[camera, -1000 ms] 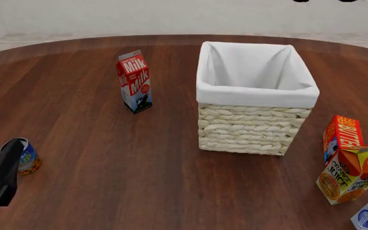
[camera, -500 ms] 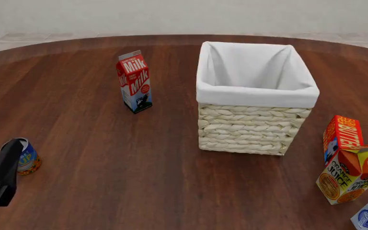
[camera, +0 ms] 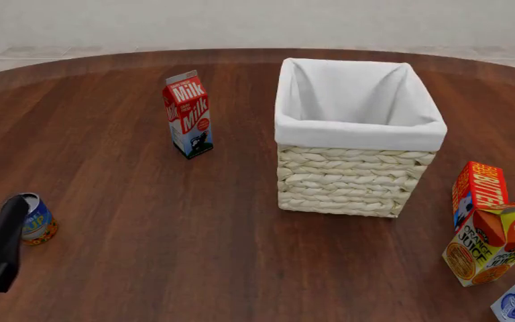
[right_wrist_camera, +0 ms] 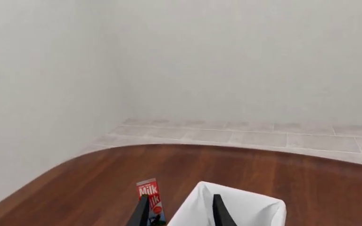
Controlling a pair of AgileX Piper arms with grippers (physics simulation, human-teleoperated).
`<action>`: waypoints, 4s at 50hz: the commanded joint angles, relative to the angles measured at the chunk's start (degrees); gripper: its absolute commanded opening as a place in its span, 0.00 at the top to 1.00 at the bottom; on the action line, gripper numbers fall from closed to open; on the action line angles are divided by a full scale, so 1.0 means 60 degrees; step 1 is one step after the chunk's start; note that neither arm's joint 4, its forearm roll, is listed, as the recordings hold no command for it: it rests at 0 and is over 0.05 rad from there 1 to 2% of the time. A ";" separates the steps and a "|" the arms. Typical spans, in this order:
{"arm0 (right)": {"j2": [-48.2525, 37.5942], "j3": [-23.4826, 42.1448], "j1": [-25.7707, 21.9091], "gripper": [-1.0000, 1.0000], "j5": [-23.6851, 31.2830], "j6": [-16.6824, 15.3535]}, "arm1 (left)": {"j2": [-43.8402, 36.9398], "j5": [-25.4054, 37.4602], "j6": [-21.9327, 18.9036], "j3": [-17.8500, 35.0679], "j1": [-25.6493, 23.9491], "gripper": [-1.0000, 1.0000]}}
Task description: Pick up the alphabet soup and the tomato sauce, and put them in the basket.
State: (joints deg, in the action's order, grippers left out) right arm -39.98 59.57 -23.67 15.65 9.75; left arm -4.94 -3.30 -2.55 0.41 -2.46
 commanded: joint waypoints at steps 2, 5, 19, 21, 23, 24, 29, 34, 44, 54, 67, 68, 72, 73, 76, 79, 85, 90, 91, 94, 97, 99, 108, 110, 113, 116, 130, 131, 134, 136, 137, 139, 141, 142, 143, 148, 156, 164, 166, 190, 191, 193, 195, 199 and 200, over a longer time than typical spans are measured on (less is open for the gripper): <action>0.0236 -0.0100 -0.0016 0.00 -0.0061 0.0025 | 0.0088 0.0247 -0.0120 0.0332 0.0296 0.00; 0.0195 -0.0176 -0.0052 0.00 -0.0139 0.0076 | -0.0006 0.0318 -0.0184 0.0679 0.0387 0.00; 0.0394 -0.0231 -0.0347 0.00 -0.0033 0.0192 | 0.0345 0.1493 -0.0445 0.1940 0.0331 0.00; 0.0423 -0.0217 -0.0379 0.00 -0.0017 0.0204 | 0.0284 0.1563 -0.0474 0.2170 0.0310 0.00; 0.0452 -0.0198 -0.0406 0.00 0.0010 0.0208 | 0.0273 0.1597 -0.0554 0.2233 0.0279 0.00; 0.0467 -0.0165 -0.0387 0.00 0.0007 0.0252 | 0.0268 0.1672 -0.0615 0.2292 0.0206 0.00; 0.0586 -0.0191 -0.0441 0.00 0.0031 0.0321 | 0.0103 0.1987 -0.0772 0.2798 0.0237 0.00; 0.0593 -0.0271 -0.0449 0.00 -0.0099 0.0455 | -0.0220 0.2103 -0.0915 0.3295 0.0354 0.00; 0.0598 -0.0561 -0.0795 0.00 -0.0272 0.0648 | -0.1124 0.2281 -0.0675 0.4083 0.0761 0.00; 0.0757 -0.0502 -0.0740 0.00 -0.0105 0.0602 | -0.1951 0.2454 -0.0969 0.4831 0.0995 0.00; 0.0831 -0.0315 -0.0593 0.00 -0.0016 0.0548 | -0.2922 0.3225 -0.1544 0.5681 0.1447 0.00; 0.0824 -0.0290 -0.0567 0.00 -0.0013 0.0536 | -0.2920 0.3310 -0.1456 0.5777 0.1401 0.00; 0.0849 -0.0202 -0.0541 0.00 0.0001 0.0527 | -0.3442 0.3710 -0.1423 0.6199 0.1440 0.00; 0.0849 -0.0202 -0.0541 0.00 0.0001 0.0527 | -0.3444 0.3712 -0.1423 0.6203 0.1440 0.00; 0.1008 -0.0126 -0.0507 0.00 0.0098 0.0567 | -0.3731 0.4179 -0.1323 0.6700 0.1503 0.00; 0.1125 -0.0076 -0.0451 0.00 0.0176 0.0609 | -0.4041 0.4765 -0.1362 0.7336 0.1685 0.00; 0.1326 0.0054 -0.0380 0.00 0.0338 0.0650 | -0.4540 0.5412 -0.0904 0.8110 0.2054 0.00; 0.1492 0.0221 -0.0308 0.00 0.0496 0.0660 | -0.4923 0.5804 -0.0400 0.8416 0.2241 0.00; 0.1548 0.0249 -0.0338 0.00 0.0525 0.0664 | -0.5006 0.5962 -0.0202 0.8582 0.2308 0.00; 0.1657 0.0231 -0.0388 0.00 0.0579 0.0680 | -0.5108 0.6178 -0.0203 0.8726 0.2345 0.00; 0.1683 0.0202 -0.0379 0.00 0.0579 0.0694 | -0.5327 0.6427 -0.0105 0.8877 0.2561 0.00; 0.1659 0.0235 -0.0336 0.00 0.0608 0.0577 | -0.5434 0.6560 -0.0174 0.8930 0.2655 0.00; 0.1719 0.0118 -0.0321 0.00 0.0555 0.0723 | -0.6106 0.7383 0.0321 0.8884 0.2727 0.00; 0.1735 0.0163 -0.0291 0.00 0.0586 0.0727 | -0.6144 0.7562 0.0502 0.8827 0.2494 0.00; 0.1784 0.0206 -0.0216 0.00 0.0664 0.0730 | -0.6207 0.7711 0.0523 0.8648 0.2534 0.00; 0.1773 0.0172 -0.0183 0.00 0.0629 0.0754 | -0.6167 0.7797 0.0358 0.8582 0.2585 0.00; 0.1719 0.0085 -0.0117 0.00 0.0478 0.0862 | -0.6199 0.8522 -0.0035 0.8457 0.2736 0.00; 0.1714 0.0085 -0.0114 0.00 0.0474 0.0856 | -0.6203 0.8502 -0.0164 0.8424 0.2783 0.00; 0.1719 0.0075 -0.0120 0.00 0.0462 0.0853 | -0.6311 0.8295 -0.0503 0.8190 0.2971 0.00; 0.1721 0.0063 -0.0110 0.00 0.0459 0.0848 | -0.6461 0.8068 -0.0597 0.8018 0.3043 0.00; 0.1722 0.0061 -0.0107 0.00 0.0454 0.0859 | -0.6569 0.8015 -0.0512 0.7955 0.3016 0.00; 0.1728 0.0071 -0.0097 0.00 0.0466 0.0844 | -0.6688 0.7893 -0.0679 0.7874 0.3031 0.00; 0.1737 0.0088 -0.0068 0.00 0.0483 0.0834 | -0.6809 0.7837 -0.0641 0.7836 0.3011 0.00; 0.1739 0.0100 -0.0061 0.00 0.0496 0.0827 | -0.6944 0.7806 -0.0602 0.7783 0.3044 0.00; 0.1740 0.0108 -0.0052 0.00 0.0503 0.0824 | -0.7071 0.7701 -0.0728 0.7703 0.3109 0.00; 0.1740 0.0106 -0.0033 0.00 0.0524 0.0805 | -0.7375 0.7463 -0.0888 0.7486 0.3234 0.00; 0.1751 0.0072 -0.0006 0.00 0.0555 0.0804 | -0.7616 0.7323 -0.0720 0.7278 0.3108 0.00; 0.1701 0.0075 -0.0001 0.00 0.0510 0.0789 | -0.7924 0.7019 -0.0807 0.6890 0.3108 0.00; 0.1703 0.0094 -0.0003 0.00 0.0513 0.0784 | -0.7994 0.6947 -0.0850 0.6856 0.3103 0.00; 0.1741 0.0330 0.0299 0.00 0.0608 0.0559 | -0.8804 0.5453 -0.1327 0.6007 0.3584 0.00; 0.1757 0.0345 0.0269 0.00 0.0639 0.0591 | -0.8823 0.5412 -0.1301 0.5957 0.3563 0.00; 0.1792 0.0418 0.0303 0.00 0.0701 0.0573 | -0.8885 0.5246 -0.1355 0.5813 0.3589 0.00; 0.1829 0.0466 0.0304 0.00 0.0742 0.0568 | -0.8932 0.5172 -0.1354 0.5756 0.3560 0.00; 0.1964 0.0620 0.0332 0.00 0.0926 0.0514 | -0.9021 0.4962 -0.1380 0.5636 0.3537 0.00; 0.1964 0.0620 0.0332 0.00 0.0927 0.0514 | -0.9022 0.4961 -0.1380 0.5635 0.3537 0.00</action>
State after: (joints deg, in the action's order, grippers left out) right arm -29.06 61.99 -22.28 19.95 13.31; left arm -57.69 29.44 -10.15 36.23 18.48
